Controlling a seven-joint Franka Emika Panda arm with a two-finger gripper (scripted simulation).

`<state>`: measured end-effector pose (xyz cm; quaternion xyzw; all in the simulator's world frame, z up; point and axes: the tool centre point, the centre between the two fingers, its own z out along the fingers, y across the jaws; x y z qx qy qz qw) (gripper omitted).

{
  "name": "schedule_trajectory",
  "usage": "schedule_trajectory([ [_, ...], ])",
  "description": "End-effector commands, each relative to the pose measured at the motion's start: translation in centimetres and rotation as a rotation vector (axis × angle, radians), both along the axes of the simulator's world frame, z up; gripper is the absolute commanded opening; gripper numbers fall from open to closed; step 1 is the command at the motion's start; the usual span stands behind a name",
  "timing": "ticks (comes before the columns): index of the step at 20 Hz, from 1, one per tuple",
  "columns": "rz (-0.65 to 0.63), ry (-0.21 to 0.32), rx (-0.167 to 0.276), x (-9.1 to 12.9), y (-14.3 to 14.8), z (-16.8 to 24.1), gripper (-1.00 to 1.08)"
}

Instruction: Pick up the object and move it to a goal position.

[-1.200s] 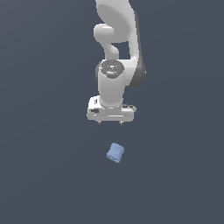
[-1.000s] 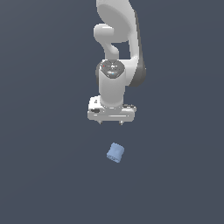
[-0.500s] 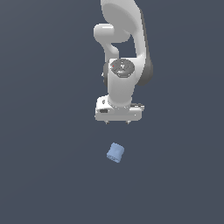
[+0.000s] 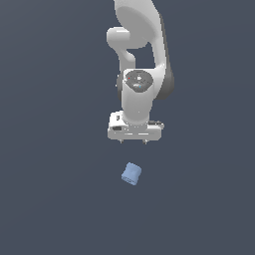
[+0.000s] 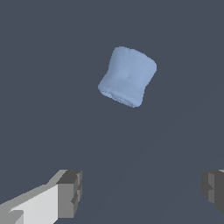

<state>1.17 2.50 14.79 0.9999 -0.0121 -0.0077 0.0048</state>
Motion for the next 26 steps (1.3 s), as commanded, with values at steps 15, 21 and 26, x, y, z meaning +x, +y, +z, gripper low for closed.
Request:
schedule_trajectory([
  [15, -0.283, -0.011, 0.006, 6.9, -0.5, -3.7, 1.00],
  [21, -0.367, -0.015, 0.006, 8.7, -0.6, -5.0, 1.00],
  [26, -0.405, -0.017, 0.006, 9.4, -0.6, -5.6, 1.00],
])
